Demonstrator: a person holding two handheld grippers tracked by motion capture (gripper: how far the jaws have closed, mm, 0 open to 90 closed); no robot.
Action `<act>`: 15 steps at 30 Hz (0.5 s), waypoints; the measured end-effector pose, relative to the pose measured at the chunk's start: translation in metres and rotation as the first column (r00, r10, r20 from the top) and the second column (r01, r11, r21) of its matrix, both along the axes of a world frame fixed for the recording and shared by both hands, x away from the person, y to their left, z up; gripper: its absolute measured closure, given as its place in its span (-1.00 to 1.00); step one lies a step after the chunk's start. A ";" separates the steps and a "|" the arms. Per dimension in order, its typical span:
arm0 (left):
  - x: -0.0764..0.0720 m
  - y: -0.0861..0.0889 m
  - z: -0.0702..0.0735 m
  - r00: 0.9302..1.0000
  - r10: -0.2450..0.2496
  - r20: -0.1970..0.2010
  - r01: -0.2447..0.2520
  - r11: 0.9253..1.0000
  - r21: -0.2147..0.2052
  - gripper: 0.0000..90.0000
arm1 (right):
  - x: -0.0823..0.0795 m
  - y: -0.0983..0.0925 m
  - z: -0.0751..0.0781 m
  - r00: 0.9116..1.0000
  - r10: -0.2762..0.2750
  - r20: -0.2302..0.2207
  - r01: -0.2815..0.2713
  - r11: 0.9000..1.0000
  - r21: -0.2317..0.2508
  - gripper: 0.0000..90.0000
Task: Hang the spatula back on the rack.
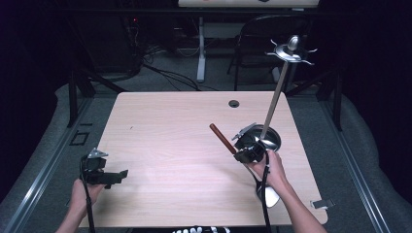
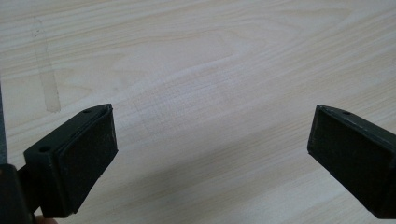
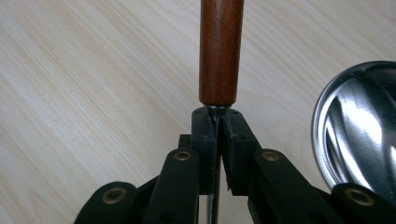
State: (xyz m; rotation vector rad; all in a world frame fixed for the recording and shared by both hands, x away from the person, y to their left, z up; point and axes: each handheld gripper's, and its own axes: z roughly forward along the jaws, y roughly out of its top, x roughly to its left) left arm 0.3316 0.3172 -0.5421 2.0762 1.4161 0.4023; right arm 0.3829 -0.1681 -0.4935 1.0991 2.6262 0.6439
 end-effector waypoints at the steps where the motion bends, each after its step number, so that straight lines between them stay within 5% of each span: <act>1: 0.000 0.000 0.000 1.000 -0.003 -0.002 0.003 1.000 0.001 -0.97 | 0.000 -0.001 0.001 1.000 0.000 0.001 0.000 1.000 -0.006 0.88; 15: 0.000 0.000 -0.001 1.000 -0.009 -0.012 0.009 1.000 0.003 -0.97 | -0.001 -0.020 0.017 0.994 -0.066 0.086 0.063 0.997 0.046 0.88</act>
